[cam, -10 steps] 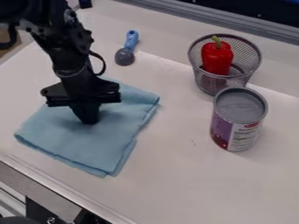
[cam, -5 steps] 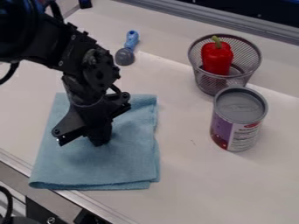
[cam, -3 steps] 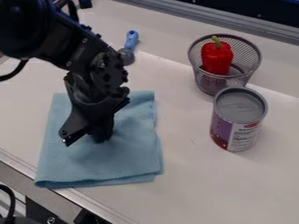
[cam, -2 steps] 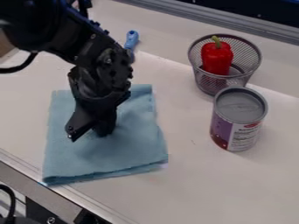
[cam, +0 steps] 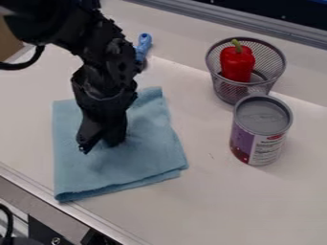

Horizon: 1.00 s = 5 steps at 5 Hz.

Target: Moved the blue towel downward of the table

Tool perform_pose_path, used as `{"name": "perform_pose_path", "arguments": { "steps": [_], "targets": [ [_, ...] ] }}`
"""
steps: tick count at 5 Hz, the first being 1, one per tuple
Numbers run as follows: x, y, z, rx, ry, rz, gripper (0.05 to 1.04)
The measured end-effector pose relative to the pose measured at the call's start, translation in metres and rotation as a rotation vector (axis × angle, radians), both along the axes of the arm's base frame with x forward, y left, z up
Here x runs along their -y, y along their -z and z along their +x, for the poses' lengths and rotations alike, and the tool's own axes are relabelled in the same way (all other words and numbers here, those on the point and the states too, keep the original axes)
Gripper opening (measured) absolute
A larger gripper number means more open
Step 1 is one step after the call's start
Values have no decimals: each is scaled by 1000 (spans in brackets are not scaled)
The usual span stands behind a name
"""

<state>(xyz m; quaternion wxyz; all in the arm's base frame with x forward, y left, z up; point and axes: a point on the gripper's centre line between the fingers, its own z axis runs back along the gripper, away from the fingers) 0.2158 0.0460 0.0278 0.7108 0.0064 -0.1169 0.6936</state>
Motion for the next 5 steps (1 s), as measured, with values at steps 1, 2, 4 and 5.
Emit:
{"name": "perform_pose_path", "arguments": {
  "steps": [1, 2, 4, 5],
  "targets": [
    [11, -1, -13, 1, -10, -31, 52],
    [14, -1, -15, -5, -8, -33, 66],
    [17, -9, -8, 25, 134, 26, 415],
    [16, -17, -7, 44, 183, 22, 706]
  ]
}}
